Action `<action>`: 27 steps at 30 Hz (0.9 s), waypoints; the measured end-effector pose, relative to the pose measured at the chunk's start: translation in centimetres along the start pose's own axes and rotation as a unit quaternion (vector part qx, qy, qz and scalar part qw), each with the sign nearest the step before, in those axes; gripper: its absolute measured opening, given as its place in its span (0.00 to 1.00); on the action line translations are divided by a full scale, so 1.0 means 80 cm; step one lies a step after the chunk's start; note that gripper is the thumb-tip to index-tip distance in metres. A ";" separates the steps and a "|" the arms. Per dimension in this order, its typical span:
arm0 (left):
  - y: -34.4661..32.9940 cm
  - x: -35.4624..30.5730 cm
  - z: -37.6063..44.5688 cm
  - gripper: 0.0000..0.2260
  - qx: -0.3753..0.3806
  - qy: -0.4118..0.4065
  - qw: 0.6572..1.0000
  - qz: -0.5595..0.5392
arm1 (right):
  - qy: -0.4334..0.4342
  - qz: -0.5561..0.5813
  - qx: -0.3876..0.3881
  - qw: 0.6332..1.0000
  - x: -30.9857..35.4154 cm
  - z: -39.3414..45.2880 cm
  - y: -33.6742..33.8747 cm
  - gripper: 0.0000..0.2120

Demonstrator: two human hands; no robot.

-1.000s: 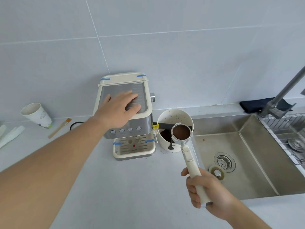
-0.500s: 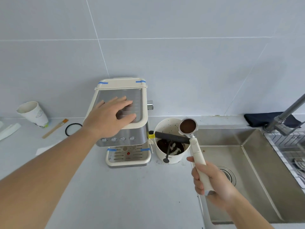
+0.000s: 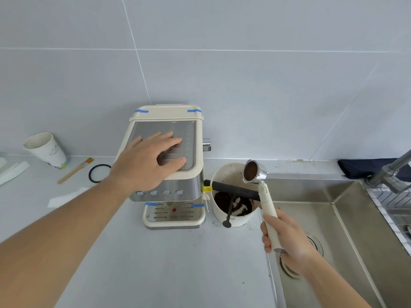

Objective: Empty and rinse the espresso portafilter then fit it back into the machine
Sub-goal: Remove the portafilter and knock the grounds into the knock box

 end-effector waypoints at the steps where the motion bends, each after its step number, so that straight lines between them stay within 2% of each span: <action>1: 0.000 0.000 0.000 0.30 0.000 0.000 1.000 -0.001 | 0.010 -0.018 -0.005 1.000 0.002 0.002 0.002 0.03; 5: -0.002 0.001 -0.001 0.30 -0.001 0.002 1.000 0.002 | 0.081 -0.142 -0.037 0.986 0.017 0.011 0.009 0.04; 8: 0.000 0.001 0.000 0.30 -0.004 0.001 1.000 0.003 | 0.112 -0.244 -0.072 0.961 0.017 0.018 0.013 0.18; 9: 0.001 0.001 0.001 0.30 -0.005 0.000 1.000 0.003 | 0.124 -0.300 -0.091 0.941 0.014 0.021 0.014 0.21; 11: 0.000 0.001 0.000 0.30 -0.003 0.001 1.000 0.002 | 0.145 -0.448 -0.125 0.873 0.007 0.024 0.013 0.24; 13: -0.001 0.001 0.000 0.30 -0.003 0.003 1.000 0.000 | 0.153 -0.514 -0.138 0.833 0.003 0.026 0.010 0.25; 19: -0.001 0.003 -0.001 0.30 -0.002 0.006 1.000 0.002 | 0.144 -0.554 -0.129 0.810 0.019 0.037 0.007 0.25; 27: -0.002 0.003 0.000 0.29 -0.008 0.003 1.000 0.004 | 0.156 -0.486 -0.137 0.849 0.018 0.030 0.016 0.21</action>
Point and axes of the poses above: each hand's wrist, its own z-axis towards the middle knuckle, its own y-axis out of the back of the hand, x = y × z, the point moved 5 cm from there along z, towards the middle knuckle, and after that the axes turned 3 degrees about y, right-handed, at the moved point
